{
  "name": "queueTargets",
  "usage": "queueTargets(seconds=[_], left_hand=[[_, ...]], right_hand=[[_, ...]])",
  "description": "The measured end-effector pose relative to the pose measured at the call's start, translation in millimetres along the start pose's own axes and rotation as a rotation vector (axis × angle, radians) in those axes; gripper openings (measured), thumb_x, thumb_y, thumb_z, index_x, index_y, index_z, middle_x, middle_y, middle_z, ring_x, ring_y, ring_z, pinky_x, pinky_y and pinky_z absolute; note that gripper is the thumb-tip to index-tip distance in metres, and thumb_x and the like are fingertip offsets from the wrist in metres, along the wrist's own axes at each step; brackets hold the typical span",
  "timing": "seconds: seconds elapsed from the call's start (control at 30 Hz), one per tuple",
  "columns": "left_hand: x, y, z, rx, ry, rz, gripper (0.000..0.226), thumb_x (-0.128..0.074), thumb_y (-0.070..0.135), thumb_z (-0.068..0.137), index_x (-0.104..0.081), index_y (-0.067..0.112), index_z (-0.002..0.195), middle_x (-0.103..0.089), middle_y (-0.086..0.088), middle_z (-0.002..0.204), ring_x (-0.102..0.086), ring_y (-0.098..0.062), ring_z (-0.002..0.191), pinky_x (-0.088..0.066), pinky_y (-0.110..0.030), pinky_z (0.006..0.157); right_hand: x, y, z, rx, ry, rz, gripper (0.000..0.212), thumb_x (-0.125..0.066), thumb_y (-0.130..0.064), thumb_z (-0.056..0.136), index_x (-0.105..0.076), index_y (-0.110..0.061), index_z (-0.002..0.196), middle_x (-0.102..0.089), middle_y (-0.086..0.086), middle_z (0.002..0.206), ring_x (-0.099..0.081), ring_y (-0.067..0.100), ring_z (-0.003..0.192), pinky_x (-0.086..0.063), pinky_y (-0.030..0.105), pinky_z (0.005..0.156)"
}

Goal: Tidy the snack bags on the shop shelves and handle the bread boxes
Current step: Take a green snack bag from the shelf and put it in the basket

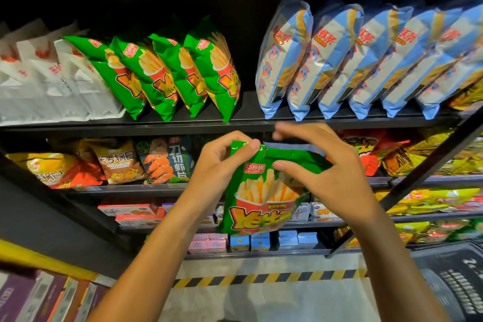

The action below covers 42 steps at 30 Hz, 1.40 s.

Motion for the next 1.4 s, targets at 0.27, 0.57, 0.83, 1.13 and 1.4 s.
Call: queueTargets(seconds=[0.27, 0.57, 0.83, 1.13, 1.4], left_hand=[[7.5, -1.5, 12.0, 0.078, 0.111, -0.218, 0.013, -0.067, 0.028, 0.089, -0.066, 0.017, 0.084, -0.074, -0.011, 0.092, -0.071, -0.023, 0.078, -0.056, -0.033, 0.074], [25.1, -33.4, 24.3, 0.17, -0.079, -0.14, 0.065, -0.074, 0.056, 0.084, -0.062, 0.018, 0.135, -0.072, -0.002, 0.128, -0.067, -0.018, 0.12, -0.053, -0.032, 0.102], [15.1, -88.8, 4.0, 0.269, -0.374, 0.196, 0.062, -0.075, 0.019, 0.085, -0.049, 0.025, 0.141, -0.069, 0.01, 0.133, -0.065, -0.01, 0.123, -0.053, -0.027, 0.103], [-46.9, -131.7, 35.2, 0.294, -0.472, 0.148, 0.05, -0.065, -0.002, 0.092, -0.052, 0.022, 0.134, -0.073, 0.028, 0.114, -0.067, 0.008, 0.106, -0.054, -0.012, 0.084], [-209.4, -170.2, 49.6, 0.245, -0.649, 0.161, 0.066, -0.081, 0.029, 0.081, -0.05, 0.032, 0.139, -0.071, 0.018, 0.127, -0.066, -0.003, 0.118, -0.055, -0.024, 0.094]], right_hand=[[-16.7, 56.6, -40.7, -0.551, -0.21, 0.529, 0.085, -0.079, -0.058, 0.079, -0.042, -0.027, 0.149, -0.062, -0.016, 0.142, -0.056, 0.008, 0.135, -0.051, 0.028, 0.107], [-24.1, 74.5, -55.5, -0.565, 0.12, 0.49, 0.033, -0.065, -0.023, 0.089, -0.068, -0.016, 0.122, -0.077, -0.007, 0.117, -0.071, 0.011, 0.114, -0.056, 0.024, 0.091], [-28.8, 76.4, -58.6, -0.69, 0.334, 0.386, 0.033, -0.063, -0.038, 0.09, -0.071, -0.021, 0.117, -0.079, -0.001, 0.111, -0.074, 0.018, 0.106, -0.06, 0.031, 0.088], [0.8, 99.1, -124.6, -0.833, 0.343, 0.397, 0.046, -0.062, -0.037, 0.1, -0.054, -0.027, 0.144, -0.067, -0.008, 0.137, -0.064, 0.013, 0.127, -0.055, 0.033, 0.101], [119.0, 131.2, -221.5, -0.9, 0.583, 0.291, 0.04, -0.065, -0.029, 0.095, -0.059, -0.025, 0.134, -0.073, -0.008, 0.126, -0.068, 0.014, 0.12, -0.056, 0.028, 0.097]])
Point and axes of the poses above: each hand's wrist, its own z-axis towards the middle knuckle, its own x-axis out of the back of the hand, y = z × x, the point moved 4 cm from there along z, towards the middle knuckle
